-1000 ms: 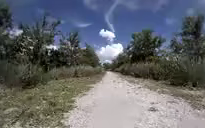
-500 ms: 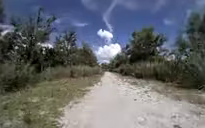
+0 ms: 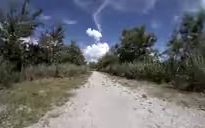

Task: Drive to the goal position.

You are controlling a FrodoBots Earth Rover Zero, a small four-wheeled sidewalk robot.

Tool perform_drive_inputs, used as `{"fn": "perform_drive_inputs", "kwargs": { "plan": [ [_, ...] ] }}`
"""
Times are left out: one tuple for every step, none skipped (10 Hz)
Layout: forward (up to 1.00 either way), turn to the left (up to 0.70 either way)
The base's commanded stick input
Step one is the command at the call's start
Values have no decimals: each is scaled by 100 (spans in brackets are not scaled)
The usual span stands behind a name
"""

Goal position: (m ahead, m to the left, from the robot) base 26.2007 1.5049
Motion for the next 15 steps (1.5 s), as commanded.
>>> {"fn": "perform_drive_inputs", "kwargs": {
  "plan": [
    [85,0],
    [85,0],
    [85,0],
    [85,0],
    [85,0],
    [85,0],
    [85,0],
    [85,0],
    [85,0],
    [85,0],
    [85,0],
    [85,0],
    [85,0],
    [85,0],
    [85,0]
  ]
}}
